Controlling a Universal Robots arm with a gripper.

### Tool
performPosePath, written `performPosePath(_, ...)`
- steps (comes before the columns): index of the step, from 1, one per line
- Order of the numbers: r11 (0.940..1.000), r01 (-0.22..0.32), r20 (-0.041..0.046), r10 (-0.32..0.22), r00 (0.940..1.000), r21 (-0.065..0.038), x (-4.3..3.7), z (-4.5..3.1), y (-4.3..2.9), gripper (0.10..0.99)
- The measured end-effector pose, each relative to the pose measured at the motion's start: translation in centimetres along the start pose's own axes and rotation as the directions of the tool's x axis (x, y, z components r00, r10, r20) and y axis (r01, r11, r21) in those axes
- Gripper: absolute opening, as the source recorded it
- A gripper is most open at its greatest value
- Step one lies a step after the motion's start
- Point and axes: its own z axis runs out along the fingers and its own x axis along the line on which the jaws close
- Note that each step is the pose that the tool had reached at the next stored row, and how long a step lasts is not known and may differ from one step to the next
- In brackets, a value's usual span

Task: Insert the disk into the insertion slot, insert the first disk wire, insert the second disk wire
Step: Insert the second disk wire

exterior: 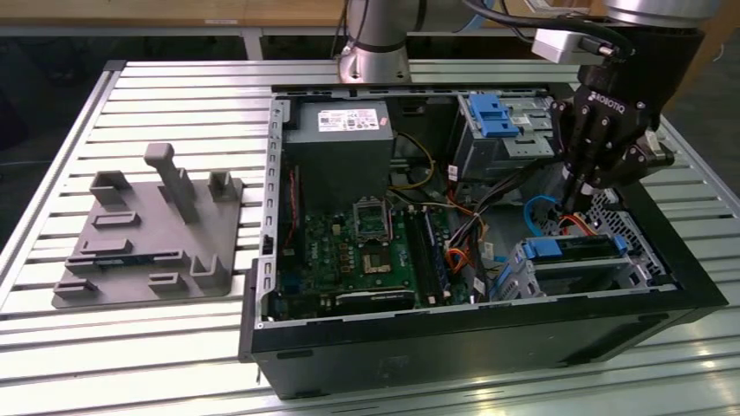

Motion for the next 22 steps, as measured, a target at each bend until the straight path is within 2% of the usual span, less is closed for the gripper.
performPosePath(1,1.0000,0.000,0.0001,0.000,1.0000,0.000,0.00,0.01,0.00,0.180)
performPosePath(22,1.0000,0.000,0.0009,0.000,1.0000,0.000,-0.09,0.34,-0.02,0.161)
